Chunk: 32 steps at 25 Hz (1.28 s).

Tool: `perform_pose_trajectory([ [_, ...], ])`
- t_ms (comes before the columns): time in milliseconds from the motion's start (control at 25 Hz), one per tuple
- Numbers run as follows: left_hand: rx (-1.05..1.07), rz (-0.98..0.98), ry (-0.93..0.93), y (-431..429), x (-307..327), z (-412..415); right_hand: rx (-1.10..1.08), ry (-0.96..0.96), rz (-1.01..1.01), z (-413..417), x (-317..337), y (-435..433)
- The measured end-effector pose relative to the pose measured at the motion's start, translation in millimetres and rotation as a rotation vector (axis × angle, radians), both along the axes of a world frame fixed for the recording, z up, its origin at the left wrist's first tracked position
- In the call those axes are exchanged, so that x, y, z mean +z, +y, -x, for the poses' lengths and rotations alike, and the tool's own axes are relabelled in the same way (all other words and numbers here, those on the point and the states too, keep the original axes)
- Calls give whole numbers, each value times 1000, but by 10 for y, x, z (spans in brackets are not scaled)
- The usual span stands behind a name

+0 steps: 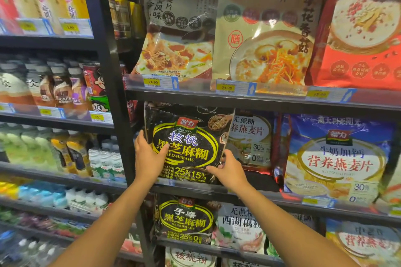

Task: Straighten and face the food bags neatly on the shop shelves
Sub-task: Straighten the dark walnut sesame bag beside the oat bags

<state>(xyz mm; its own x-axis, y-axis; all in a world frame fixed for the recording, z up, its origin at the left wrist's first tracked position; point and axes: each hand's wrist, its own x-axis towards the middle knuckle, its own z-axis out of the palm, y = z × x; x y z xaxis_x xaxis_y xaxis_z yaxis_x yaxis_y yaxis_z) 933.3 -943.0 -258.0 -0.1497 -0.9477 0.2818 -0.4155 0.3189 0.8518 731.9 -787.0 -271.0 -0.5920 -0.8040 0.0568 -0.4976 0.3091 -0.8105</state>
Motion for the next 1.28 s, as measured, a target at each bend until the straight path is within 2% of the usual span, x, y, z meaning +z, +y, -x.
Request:
perform_pose_trajectory([
  [120,-62,-138,21,-81,-57,-13,-70,-27,38,15,-64,-76],
  [200,-98,-153,36,-191,-210,-14,-105,-7,45,27,-102,-112],
  [640,-133,-139,130,-98,-109,-46,-125,-8,124,67,-145,-188],
  [840,-159,-137,103,-50,-120,16,-149,-33,109,177,-154,-137],
  [1080,-146,-87,-22,-12,-245,56,-123,-23,100,225,-217,-100],
  [1280,-143,-113,4,-189,-334,39,-106,56,95,146,-145,-211],
])
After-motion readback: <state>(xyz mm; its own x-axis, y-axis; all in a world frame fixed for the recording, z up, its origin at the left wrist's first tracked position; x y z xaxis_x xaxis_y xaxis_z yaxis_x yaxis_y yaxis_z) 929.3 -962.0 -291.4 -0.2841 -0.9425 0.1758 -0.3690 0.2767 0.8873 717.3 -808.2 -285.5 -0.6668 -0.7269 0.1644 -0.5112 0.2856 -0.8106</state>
